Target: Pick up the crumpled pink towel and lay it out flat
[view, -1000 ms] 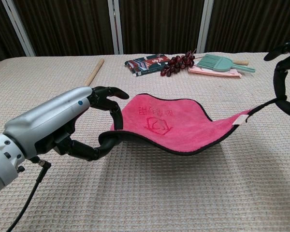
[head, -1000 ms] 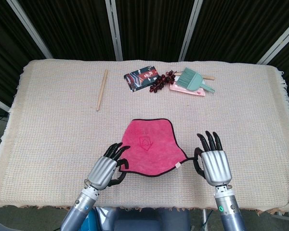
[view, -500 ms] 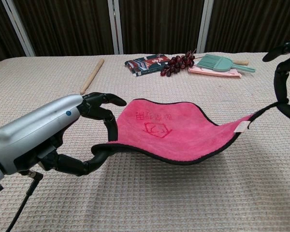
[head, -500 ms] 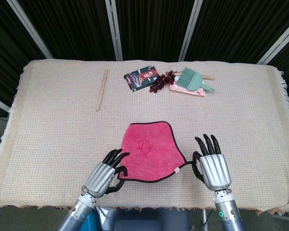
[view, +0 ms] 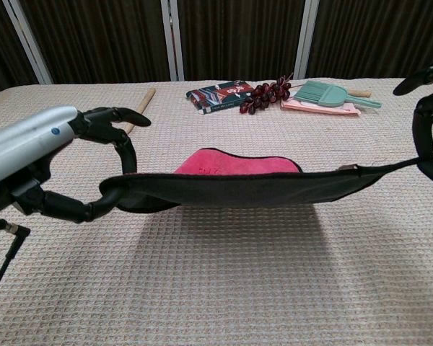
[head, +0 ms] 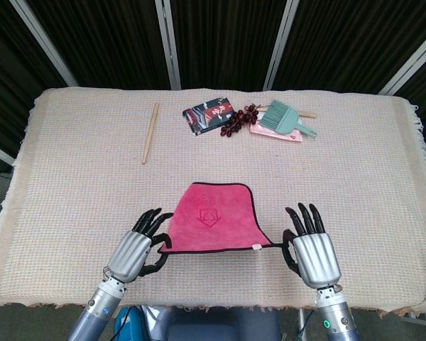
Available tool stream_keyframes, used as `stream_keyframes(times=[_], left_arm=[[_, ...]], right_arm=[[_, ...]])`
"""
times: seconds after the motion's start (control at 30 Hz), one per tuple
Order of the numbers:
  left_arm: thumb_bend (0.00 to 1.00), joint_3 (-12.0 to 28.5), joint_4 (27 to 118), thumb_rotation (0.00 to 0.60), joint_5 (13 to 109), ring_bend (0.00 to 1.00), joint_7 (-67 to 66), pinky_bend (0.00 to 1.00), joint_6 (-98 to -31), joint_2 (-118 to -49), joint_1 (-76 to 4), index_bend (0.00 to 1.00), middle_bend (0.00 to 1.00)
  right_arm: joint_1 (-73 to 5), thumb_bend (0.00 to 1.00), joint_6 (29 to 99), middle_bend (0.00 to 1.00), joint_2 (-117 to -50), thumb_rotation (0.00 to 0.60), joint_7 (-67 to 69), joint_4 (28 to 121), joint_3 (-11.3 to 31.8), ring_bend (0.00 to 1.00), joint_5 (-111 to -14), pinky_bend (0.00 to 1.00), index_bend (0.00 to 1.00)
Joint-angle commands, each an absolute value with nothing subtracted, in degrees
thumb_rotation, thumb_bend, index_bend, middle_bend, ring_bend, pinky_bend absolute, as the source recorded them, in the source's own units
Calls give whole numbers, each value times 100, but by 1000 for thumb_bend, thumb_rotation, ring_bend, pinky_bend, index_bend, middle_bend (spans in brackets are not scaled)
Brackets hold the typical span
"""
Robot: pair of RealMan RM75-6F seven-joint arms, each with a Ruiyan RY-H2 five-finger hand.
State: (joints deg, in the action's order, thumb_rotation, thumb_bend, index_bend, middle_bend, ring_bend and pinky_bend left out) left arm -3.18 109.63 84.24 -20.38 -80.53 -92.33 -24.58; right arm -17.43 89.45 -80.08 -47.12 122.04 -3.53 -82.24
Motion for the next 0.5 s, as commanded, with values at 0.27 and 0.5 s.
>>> stream_keyframes(times=[0.27, 0.5], left_arm=[[526, -123, 11183, 600, 8395, 0, -1932, 0, -7996, -8715, -2422, 605, 105], [526, 281, 11304, 600, 8348, 0, -2002, 0, -7951, -8609, -2537, 605, 107]], right_arm=[[-1674, 563, 8842, 175, -8088, 600, -4866, 12290, -313, 17, -8343, 0, 633], [-1804, 562, 8706, 175, -8192, 600, -5119, 12403, 72, 17, -8201, 0, 633]])
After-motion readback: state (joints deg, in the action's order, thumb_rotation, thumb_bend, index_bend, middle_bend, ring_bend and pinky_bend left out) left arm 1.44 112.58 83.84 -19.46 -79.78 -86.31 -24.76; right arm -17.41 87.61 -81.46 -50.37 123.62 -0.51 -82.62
